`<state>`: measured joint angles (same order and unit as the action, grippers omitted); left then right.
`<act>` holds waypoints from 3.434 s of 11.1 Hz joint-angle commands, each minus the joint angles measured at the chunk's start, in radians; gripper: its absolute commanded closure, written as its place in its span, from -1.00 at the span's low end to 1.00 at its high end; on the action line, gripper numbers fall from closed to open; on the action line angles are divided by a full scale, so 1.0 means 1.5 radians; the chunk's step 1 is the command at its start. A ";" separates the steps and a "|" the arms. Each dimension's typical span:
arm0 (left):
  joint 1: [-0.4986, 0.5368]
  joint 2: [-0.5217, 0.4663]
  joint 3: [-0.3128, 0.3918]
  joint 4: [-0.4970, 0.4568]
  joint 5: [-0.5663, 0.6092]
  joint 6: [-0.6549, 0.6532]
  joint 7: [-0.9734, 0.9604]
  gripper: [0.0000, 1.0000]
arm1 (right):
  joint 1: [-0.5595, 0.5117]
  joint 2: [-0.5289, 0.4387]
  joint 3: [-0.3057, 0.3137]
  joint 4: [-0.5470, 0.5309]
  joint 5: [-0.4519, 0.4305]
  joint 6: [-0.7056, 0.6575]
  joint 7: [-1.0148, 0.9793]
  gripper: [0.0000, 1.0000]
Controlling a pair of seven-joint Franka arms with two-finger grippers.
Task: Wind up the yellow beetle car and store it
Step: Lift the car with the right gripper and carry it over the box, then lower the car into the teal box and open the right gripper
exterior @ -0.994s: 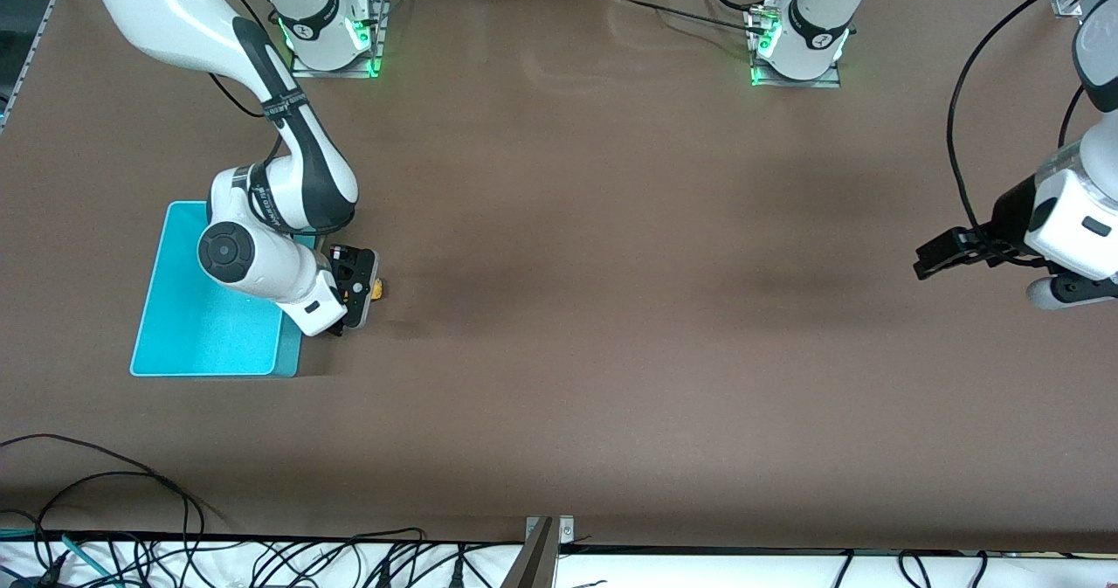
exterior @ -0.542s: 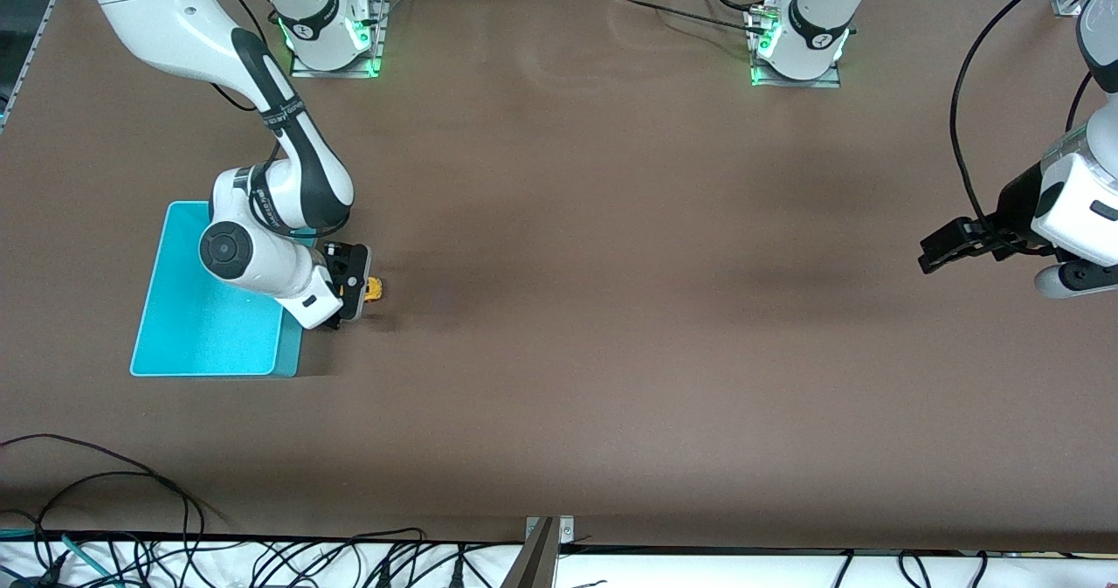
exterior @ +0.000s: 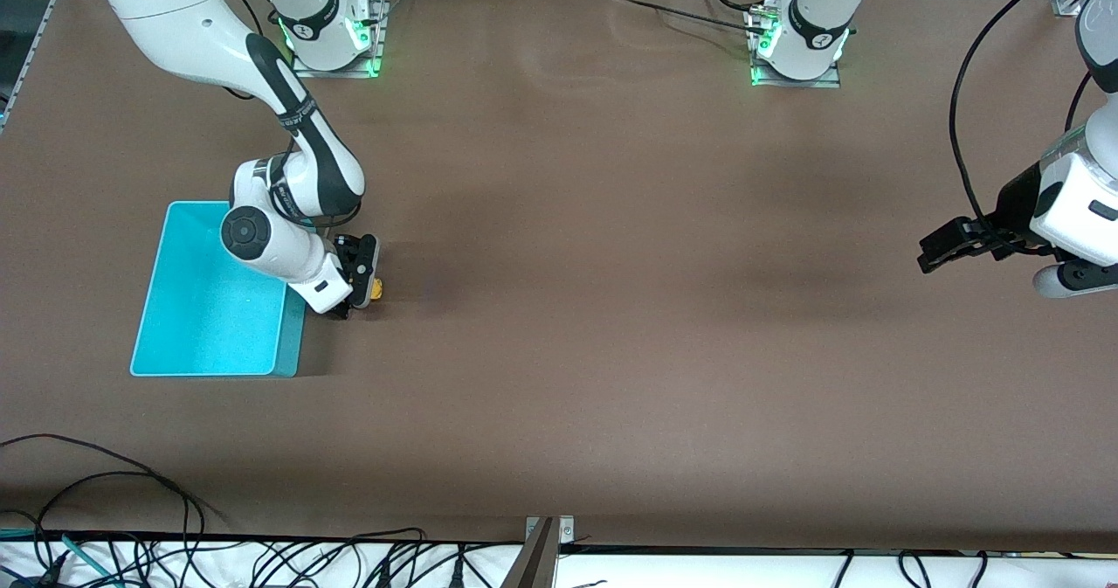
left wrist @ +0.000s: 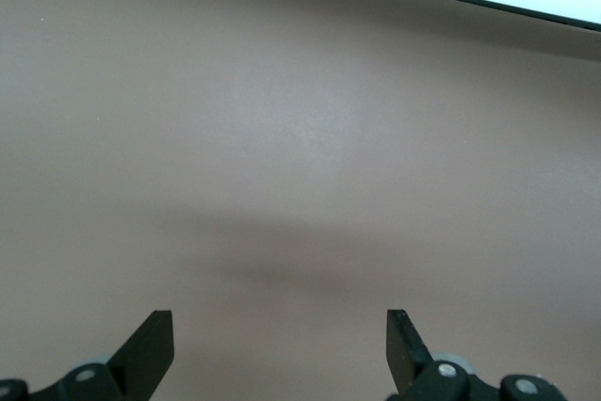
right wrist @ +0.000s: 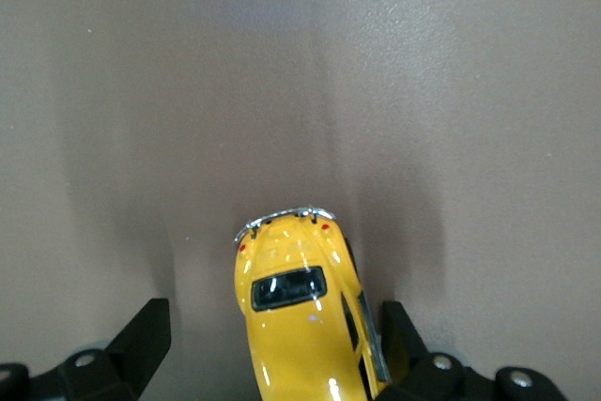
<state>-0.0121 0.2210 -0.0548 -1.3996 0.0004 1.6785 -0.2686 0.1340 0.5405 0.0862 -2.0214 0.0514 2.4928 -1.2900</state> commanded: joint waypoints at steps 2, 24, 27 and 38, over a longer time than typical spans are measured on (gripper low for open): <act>-0.007 -0.004 0.006 0.008 0.010 -0.012 0.005 -1.00 | -0.009 -0.012 0.006 -0.007 -0.002 0.008 -0.014 -0.99; -0.003 -0.003 0.007 0.007 0.005 -0.012 0.005 -1.00 | -0.084 -0.196 0.024 0.010 0.001 -0.233 -0.112 1.00; -0.003 -0.003 0.007 0.007 0.004 -0.012 0.005 -1.00 | -0.157 -0.189 0.024 0.011 -0.001 -0.260 -0.233 1.00; -0.003 -0.003 0.007 0.007 0.003 -0.012 0.006 -1.00 | -0.288 -0.038 0.002 0.056 -0.035 -0.307 -0.431 1.00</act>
<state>-0.0119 0.2209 -0.0491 -1.3996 0.0004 1.6766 -0.2686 -0.2884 0.4469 0.0947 -1.9668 0.0199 2.0578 -1.9193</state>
